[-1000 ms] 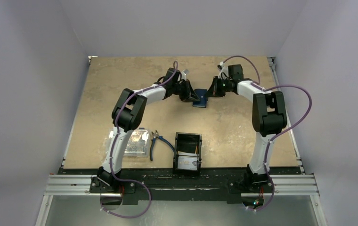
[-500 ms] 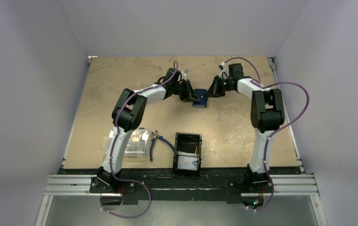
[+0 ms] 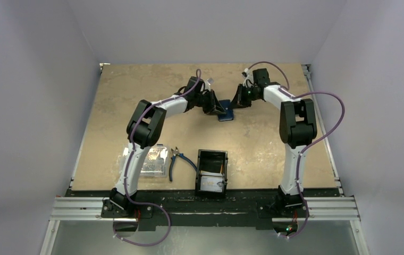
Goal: Put the credit cards into the card holder
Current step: Close the card holder at the center of the board.
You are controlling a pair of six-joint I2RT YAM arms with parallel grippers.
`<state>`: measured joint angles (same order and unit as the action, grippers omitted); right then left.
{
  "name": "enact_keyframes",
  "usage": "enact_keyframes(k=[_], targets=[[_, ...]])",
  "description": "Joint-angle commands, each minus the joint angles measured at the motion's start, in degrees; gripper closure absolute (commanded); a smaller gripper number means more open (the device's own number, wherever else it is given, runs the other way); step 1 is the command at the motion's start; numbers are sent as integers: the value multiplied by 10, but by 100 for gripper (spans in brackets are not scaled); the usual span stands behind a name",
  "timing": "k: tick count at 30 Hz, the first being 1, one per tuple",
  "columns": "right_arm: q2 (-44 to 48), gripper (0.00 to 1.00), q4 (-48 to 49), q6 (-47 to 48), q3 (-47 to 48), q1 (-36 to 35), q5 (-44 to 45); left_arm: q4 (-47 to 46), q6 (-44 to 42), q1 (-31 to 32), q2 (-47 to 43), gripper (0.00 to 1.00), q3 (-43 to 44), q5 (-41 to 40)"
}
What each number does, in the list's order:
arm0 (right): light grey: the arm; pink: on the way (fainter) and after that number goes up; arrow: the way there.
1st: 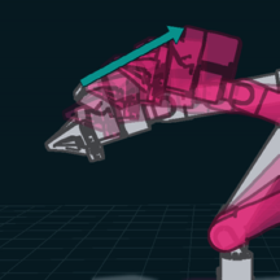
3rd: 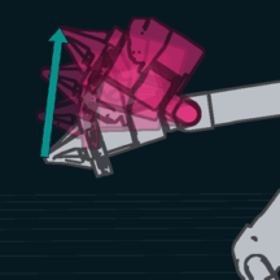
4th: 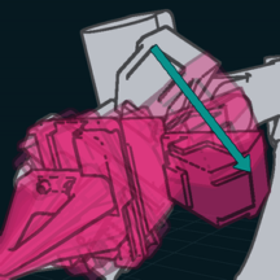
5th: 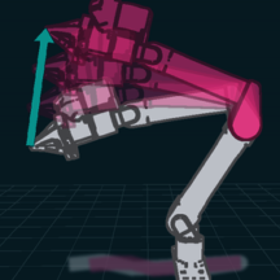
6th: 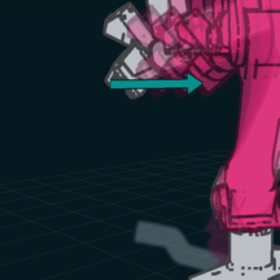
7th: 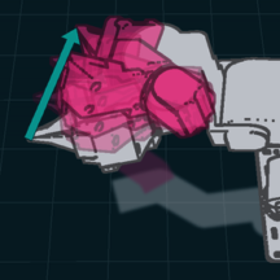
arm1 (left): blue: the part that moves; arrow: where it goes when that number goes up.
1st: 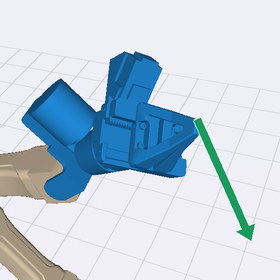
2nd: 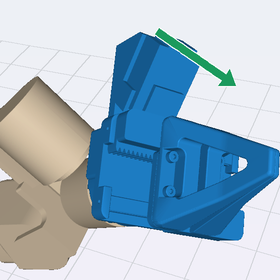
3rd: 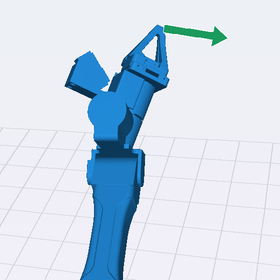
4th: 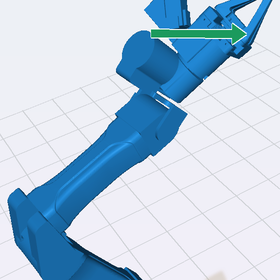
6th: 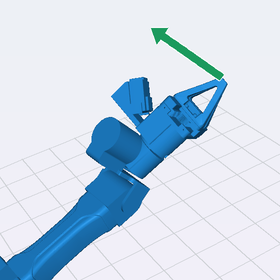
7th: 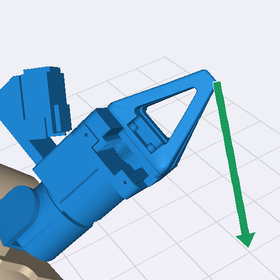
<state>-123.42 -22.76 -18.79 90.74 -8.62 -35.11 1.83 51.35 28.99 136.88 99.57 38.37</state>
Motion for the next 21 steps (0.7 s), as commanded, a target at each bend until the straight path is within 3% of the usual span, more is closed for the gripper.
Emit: enact_keyframes(k=[1,7,11,16,21], targets=[[-7,100,-15,12,24,-25,-12,23,-19,7,28,100,5,-22],[-13,100,-20,26,28,-30,-24,20,-13,4,24,100,6,-4],[-16,100,-24,35,27,-28,-26,-50,18,-16,-19,100,-1,16],[-23,100,-23,43,30,-26,-33,-20,13,-47,1,100,59,4],[-27,100,-22,45,32,-25,-38,1,7,-50,21,100,60,-23]])
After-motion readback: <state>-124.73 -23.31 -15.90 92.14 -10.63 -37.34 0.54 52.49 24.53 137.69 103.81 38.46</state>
